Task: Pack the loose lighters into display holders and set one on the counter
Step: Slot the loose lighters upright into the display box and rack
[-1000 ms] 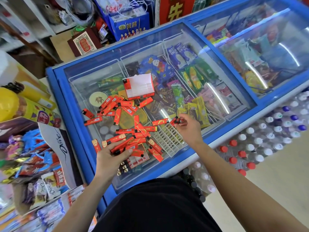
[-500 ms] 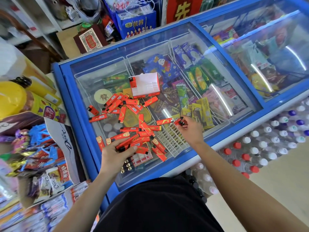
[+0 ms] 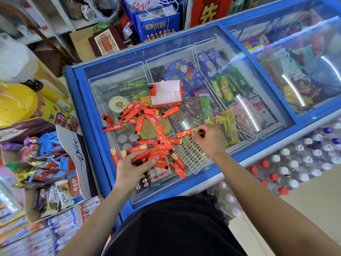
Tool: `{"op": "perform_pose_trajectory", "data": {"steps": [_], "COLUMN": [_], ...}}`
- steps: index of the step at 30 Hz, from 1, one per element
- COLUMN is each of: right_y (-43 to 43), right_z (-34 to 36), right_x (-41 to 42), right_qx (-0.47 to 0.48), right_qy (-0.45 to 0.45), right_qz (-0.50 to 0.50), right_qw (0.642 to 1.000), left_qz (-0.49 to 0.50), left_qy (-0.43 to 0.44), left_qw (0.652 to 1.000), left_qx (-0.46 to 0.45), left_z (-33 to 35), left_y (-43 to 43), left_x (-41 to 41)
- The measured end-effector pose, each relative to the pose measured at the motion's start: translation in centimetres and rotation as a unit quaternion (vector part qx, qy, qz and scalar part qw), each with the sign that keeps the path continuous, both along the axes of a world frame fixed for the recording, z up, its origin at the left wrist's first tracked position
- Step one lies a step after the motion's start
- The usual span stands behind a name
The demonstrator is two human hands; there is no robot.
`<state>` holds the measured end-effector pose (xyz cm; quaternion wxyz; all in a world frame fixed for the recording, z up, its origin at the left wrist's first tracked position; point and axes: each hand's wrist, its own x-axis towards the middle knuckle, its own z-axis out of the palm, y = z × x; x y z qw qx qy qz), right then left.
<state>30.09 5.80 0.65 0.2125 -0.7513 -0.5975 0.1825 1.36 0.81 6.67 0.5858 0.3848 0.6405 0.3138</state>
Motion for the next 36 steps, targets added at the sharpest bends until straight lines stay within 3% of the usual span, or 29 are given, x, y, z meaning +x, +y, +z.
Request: {"op": "perform_pose_trajectory", "data": {"steps": [6,12,18,23,30,36], "right_y": [-0.2,-0.3,0.1,0.5,1.0,1.6], "right_z": [0.7,0.8,2.0,1.8,2.6,3.8], "right_x": [0.5,0.5,0.5,2.3,3.1,3.9], "right_qx": [0.047,0.037,0.032,-0.032,-0.047,-0.06], "right_qy": [-0.008,-0.046,0.017,0.032,-0.035,-0.041], "right_qz": [-0.023,-0.013,-0.019,0.037,0.129,0.157], "right_qw": [0.999,0.998,0.999,0.998,0.99,0.985], "left_qz": [0.006,0.006,0.016,0.016,0.015,0.017], "left_qy": [0.001,-0.004,-0.012,-0.012,-0.009,-0.005], "left_qw": [1.0,1.0,1.0,1.0,1.0,1.0], "left_qx": [-0.004,-0.009,-0.015,-0.022,-0.016,-0.011], "left_z": [-0.3,-0.3,-0.3,-0.5,-0.2,-0.2], "left_y": [-0.3,-0.3,-0.2,-0.3,-0.1,-0.1], "left_x": [-0.1,0.1,-0.1,-0.2,-0.2,-0.4]}}
